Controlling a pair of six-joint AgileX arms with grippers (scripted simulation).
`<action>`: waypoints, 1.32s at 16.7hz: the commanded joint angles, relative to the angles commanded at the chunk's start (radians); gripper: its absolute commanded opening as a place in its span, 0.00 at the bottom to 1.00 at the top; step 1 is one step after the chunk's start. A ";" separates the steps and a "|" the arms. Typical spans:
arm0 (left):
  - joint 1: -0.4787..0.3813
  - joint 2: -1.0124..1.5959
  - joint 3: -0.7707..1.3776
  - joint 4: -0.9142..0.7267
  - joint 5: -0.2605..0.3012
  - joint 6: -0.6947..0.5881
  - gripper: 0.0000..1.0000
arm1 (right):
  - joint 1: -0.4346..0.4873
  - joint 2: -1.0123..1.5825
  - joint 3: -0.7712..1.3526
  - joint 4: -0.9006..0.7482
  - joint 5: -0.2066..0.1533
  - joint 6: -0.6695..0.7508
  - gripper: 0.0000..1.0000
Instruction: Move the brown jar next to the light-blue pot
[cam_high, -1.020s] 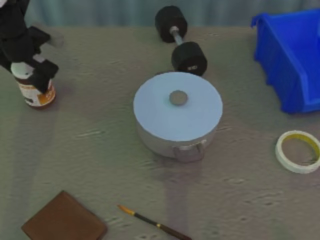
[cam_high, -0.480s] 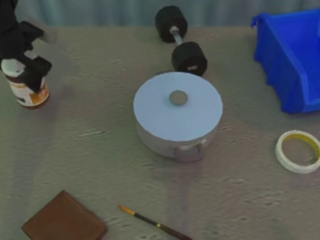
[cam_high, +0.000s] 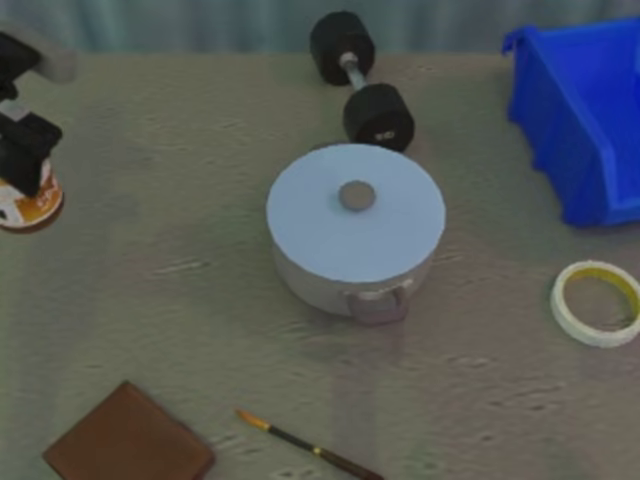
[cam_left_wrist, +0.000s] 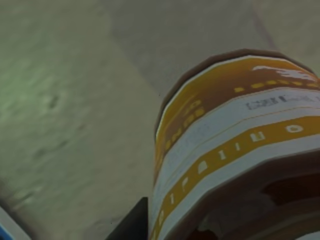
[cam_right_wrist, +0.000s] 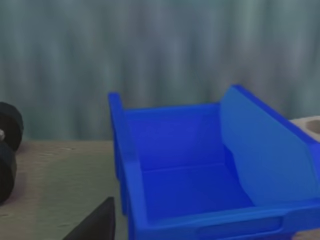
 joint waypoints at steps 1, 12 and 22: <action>0.000 -0.003 -0.003 -0.001 0.000 0.000 0.00 | 0.000 0.000 0.000 0.000 0.000 0.000 1.00; -0.102 0.052 0.004 0.034 -0.008 -0.276 0.00 | 0.000 0.000 0.000 0.000 0.000 0.000 1.00; -0.297 0.128 0.006 0.128 -0.016 -0.898 0.00 | 0.000 0.000 0.000 0.000 0.000 0.000 1.00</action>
